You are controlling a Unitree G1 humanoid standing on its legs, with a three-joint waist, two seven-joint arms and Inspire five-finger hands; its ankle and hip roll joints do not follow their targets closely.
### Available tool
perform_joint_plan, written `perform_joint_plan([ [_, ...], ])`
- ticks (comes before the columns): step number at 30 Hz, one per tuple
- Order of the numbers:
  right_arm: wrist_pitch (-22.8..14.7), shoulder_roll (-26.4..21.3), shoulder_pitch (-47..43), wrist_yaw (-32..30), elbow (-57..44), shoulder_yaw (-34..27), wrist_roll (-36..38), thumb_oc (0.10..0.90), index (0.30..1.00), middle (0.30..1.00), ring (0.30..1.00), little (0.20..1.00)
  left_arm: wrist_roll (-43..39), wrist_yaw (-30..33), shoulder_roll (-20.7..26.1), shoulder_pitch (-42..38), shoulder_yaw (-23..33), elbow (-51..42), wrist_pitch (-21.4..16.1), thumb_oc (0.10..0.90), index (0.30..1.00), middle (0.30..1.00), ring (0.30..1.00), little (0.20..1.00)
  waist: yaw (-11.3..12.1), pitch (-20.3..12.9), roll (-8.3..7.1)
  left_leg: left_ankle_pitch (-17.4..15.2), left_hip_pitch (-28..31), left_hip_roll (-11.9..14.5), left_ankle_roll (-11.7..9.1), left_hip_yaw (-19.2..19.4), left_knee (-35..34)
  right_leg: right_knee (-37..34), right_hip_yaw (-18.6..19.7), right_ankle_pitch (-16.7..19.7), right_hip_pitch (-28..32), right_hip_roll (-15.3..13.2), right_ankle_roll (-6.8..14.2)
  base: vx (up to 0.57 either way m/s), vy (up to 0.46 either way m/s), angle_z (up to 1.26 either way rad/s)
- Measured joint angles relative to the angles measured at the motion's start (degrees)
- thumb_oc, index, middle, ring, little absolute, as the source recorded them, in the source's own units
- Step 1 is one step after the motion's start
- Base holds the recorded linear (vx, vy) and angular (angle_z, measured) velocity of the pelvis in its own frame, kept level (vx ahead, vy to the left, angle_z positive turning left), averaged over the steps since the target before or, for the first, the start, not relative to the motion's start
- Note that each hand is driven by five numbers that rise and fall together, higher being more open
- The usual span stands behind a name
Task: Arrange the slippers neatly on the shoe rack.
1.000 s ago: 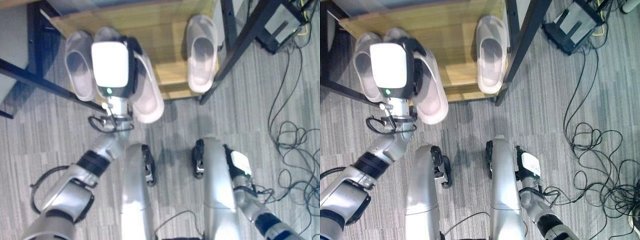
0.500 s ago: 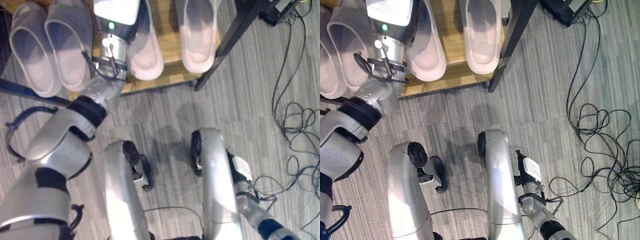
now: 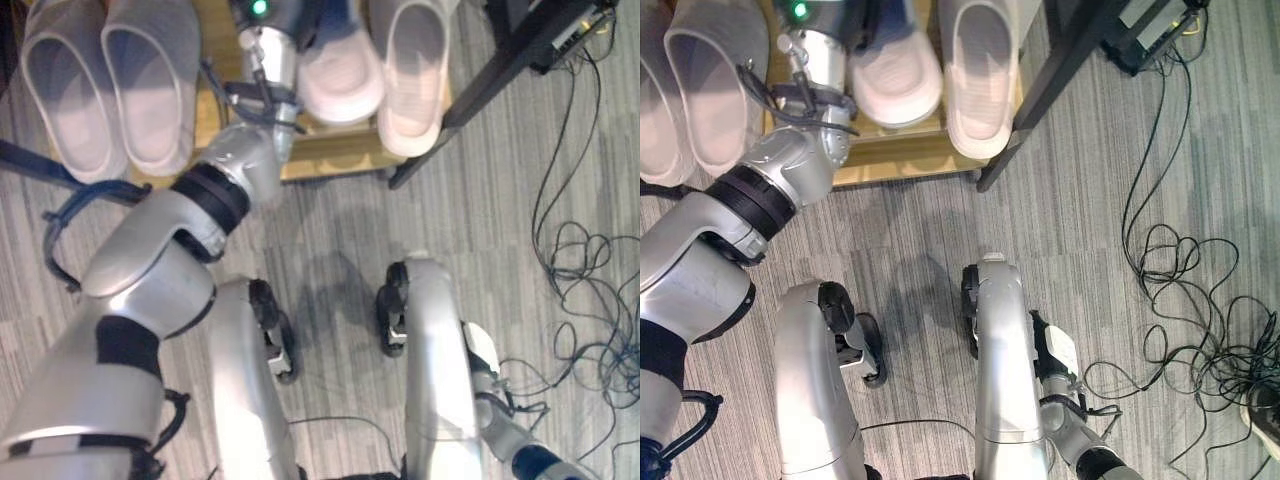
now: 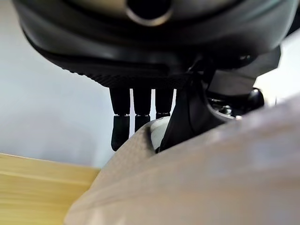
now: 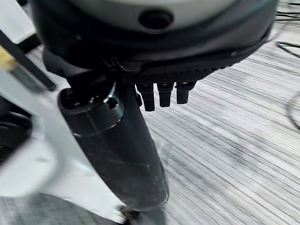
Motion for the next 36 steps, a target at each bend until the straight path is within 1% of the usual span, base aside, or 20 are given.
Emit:
perform_joint_plan([
  [2, 0.5, 0.0, -2.2, -0.1, 0.0, 0.8, -0.6, 0.8, 0.9, 0.9, 0.9, 0.9, 1.8, 0.0, -0.6, 0.0, 0.0, 0.3, 0.3, 0.4, 0.3, 0.3, 0.3, 0.3, 0.3, 0.0, -0.04, 0.1, 0.0, 0.2, -0.4, 0.0, 0.2, 0.1, -0.1, 0.0, 0.0, 0.1, 0.1, -0.03, -0.011, -0.03],
  [3, 0.6, 0.0, -3.1, -0.1, -0.2, 0.9, -0.6, 0.8, 0.9, 0.9, 0.9, 0.9, 2.1, 0.0, -0.9, 0.1, -0.1, 0.8, 0.3, 0.485, 0.427, 0.427, 0.427, 0.427, 0.3, 0.0, -0.04, 0.1, 0.0, 0.3, -0.5, -0.1, 0.4, 0.3, -0.3, 0.0, 0.0, 0.0, 0.1, -0.03, 0.011, -0.05],
  [4, 0.6, -0.1, -3.9, -0.1, -0.2, 1.3, -0.6, 0.8, 0.9, 0.9, 0.9, 0.9, 2.4, 0.0, -1.1, 0.2, -0.2, 1.4, 0.3, 0.505, 0.458, 0.458, 0.458, 0.458, 0.4, 0.0, -0.06, -0.1, 0.0, 0.4, -0.6, -0.3, 0.8, 0.5, -0.4, 0.0, 0.1, 0.0, 0.1, -0.04, 0.046, -0.06],
  [5, 0.5, -0.1, -4.1, -0.2, -0.9, 1.7, -0.6, 0.8, 0.9, 0.9, 0.9, 0.9, 2.4, 0.0, -1.1, 0.2, -0.6, 2.5, 0.4, 0.718, 0.778, 0.778, 0.778, 0.778, 0.5, 0.1, -0.12, -0.4, 0.1, 0.6, -0.6, -0.6, 1.7, 1.2, -0.7, 0.0, 0.2, 0.2, 0.0, -0.05, 0.057, -0.11],
  [6, 0.3, -0.4, -3.9, -0.3, -2.2, 1.9, -0.7, 0.8, 0.9, 0.9, 0.9, 0.9, 2.9, 0.0, -1.1, 0.2, -0.8, 4.6, 0.5, 0.8, 0.9, 0.9, 0.9, 0.9, 0.4, 0.1, -0.14, -0.8, 0.1, 1.1, -0.3, -0.7, 2.7, 1.9, -0.7, -0.1, 0.2, 0.4, 0.0, -0.03, 0.032, -0.14],
  [8, -0.3, -0.4, -3.4, -0.3, -2.4, 2.0, -1.5, 0.8, 0.9, 0.9, 0.9, 0.9, 3.5, 0.0, -1.2, 0.2, -0.8, 7.7, 1.4, 0.8, 0.9, 0.9, 0.9, 0.9, -0.3, 0.1, -0.14, -1.3, 0.2, 1.2, -0.2, -0.8, 4.1, 3.1, -0.6, -0.2, 0.2, 0.6, 0.2, -0.02, 0.042, -0.09],
  [10, -0.2, -0.1, -2.1, -0.2, -2.1, 2.4, -2.4, 0.8, 0.9, 0.9, 0.9, 0.9, 3.5, -0.1, -2.0, 0.3, -0.8, 10.3, 1.9, 0.8, 0.9, 0.9, 0.9, 0.9, -0.3, 0.1, -0.14, -1.8, 0.2, 1.2, 0.0, -0.8, 5.1, 3.9, -0.2, -0.5, 0.2, 0.7, 0.3, -0.02, 0.023, -0.02],
  [12, -0.2, -0.1, 0.2, 0.2, -1.2, 2.8, -2.2, 0.8, 0.9, 0.9, 0.9, 0.9, 3.6, -0.4, -4.0, 0.3, -1.6, 15.3, 2.0, 0.8, 0.9, 0.9, 0.9, 0.9, -0.4, 0.1, -0.14, -1.9, 0.4, 1.2, 0.0, -0.7, 5.9, 4.6, 0.2, -0.6, 0.5, 0.9, 0.6, 0.0, 0.0, 0.0],
  [14, -0.3, -0.1, 2.3, 0.4, -1.2, 2.8, -1.4, 0.8, 0.9, 0.9, 0.9, 0.9, 3.1, -1.5, -5.2, 0.5, -1.6, 18.2, 2.2, 0.8, 0.9, 0.9, 0.9, 0.9, -0.5, 0.1, -0.2, -2.0, 0.4, 1.2, 0.1, -0.6, 6.3, 5.0, 0.3, -0.7, 0.5, 0.9, 0.7, 0.0, 0.0, 0.0],
  [17, -0.4, -0.1, 4.7, 1.2, -1.1, 3.2, 0.2, 0.8, 0.9, 0.9, 0.9, 0.9, 1.0, -2.8, -5.3, 0.6, -1.3, 20.0, 2.0, 0.8, 0.9, 0.9, 0.9, 0.9, -0.9, 0.1, -0.22, -2.2, 0.4, 1.2, 0.4, -0.5, 6.9, 5.6, 0.5, -0.8, 0.5, 0.9, 0.9, -0.01, -0.012, 0.0],
  [20, -0.3, 0.5, 5.2, 1.7, 0.1, 3.4, 0.7, 0.8, 0.9, 0.9, 0.9, 0.9, -2.4, -4.5, -5.9, 0.7, 2.5, 19.6, 0.7, 0.8, 0.9, 0.9, 0.9, 0.9, -0.9, 0.1, -0.24, -2.3, 0.6, 1.1, 0.5, -0.5, 7.5, 6.2, 0.6, -0.9, 0.6, 0.9, 1.0, 0.0, -0.011, 0.0],
  [21, -0.3, 0.6, 5.2, 1.7, 0.2, 3.4, 0.7, 0.8, 0.9, 0.9, 0.9, 0.9, -3.1, -4.8, -6.0, 0.6, 2.8, 19.5, 0.5, 0.8, 0.9, 0.9, 0.9, 0.9, -0.8, 0.1, -0.24, -2.3, 0.6, 1.1, 0.5, -0.5, 7.5, 6.3, 0.7, -0.9, 0.7, 0.9, 1.0, -0.03, -0.044, 0.03],
  [25, -0.2, 1.2, 5.3, 2.2, 0.7, 3.4, 0.7, 0.8, 0.9, 0.9, 0.9, 0.9, -5.6, -7.1, -7.6, 0.7, 2.7, 16.1, -0.7, 0.8, 0.9, 0.9, 0.9, 0.9, -0.7, 0.0, -0.3, -2.3, 1.1, 0.2, 0.5, 0.1, 8.0, 7.4, 1.5, -1.5, 1.0, 0.1, 1.3, -0.03, -0.02, 0.11],
  [31, 0.4, 2.3, 5.0, 2.9, 1.6, 4.3, 2.0, 0.8, 0.9, 0.9, 0.9, 0.9, -6.9, -8.8, -7.7, 0.7, 2.6, 10.0, -2.8, 0.8, 0.9, 0.9, 0.9, 0.9, -0.6, 0.0, -0.3, -2.3, 1.2, -0.8, 0.4, 0.5, 8.0, 8.3, 2.0, -2.3, 1.2, -0.7, 1.4, -0.03, -0.026, 0.09],
  [33, 0.9, 2.3, 4.9, 3.4, 1.7, 4.3, 2.4, 0.8, 0.9, 0.9, 0.9, 0.9, -9.9, -8.9, -8.0, 0.7, 2.8, 8.9, -4.0, 0.8, 0.9, 0.9, 0.9, 0.9, -0.4, 0.0, -0.29, -2.3, 1.4, -1.0, 0.4, 0.7, 8.0, 8.6, 2.1, -2.8, 1.3, -1.1, 1.1, -0.04, -0.011, 0.1],
  [36, 1.2, 2.3, 4.5, 4.2, 2.9, 4.4, 2.4, 0.8, 0.9, 0.9, 0.9, 0.9, -10.2, -8.9, -7.9, 0.7, 2.6, 8.9, -4.1, 0.8, 0.9, 0.9, 0.9, 0.9, -0.3, 0.0, -0.29, -2.3, 2.0, -1.1, 0.5, 1.1, 8.1, 8.9, 2.6, -2.9, 1.6, -1.1, 1.2, -0.03, 0.005, 0.02],
])
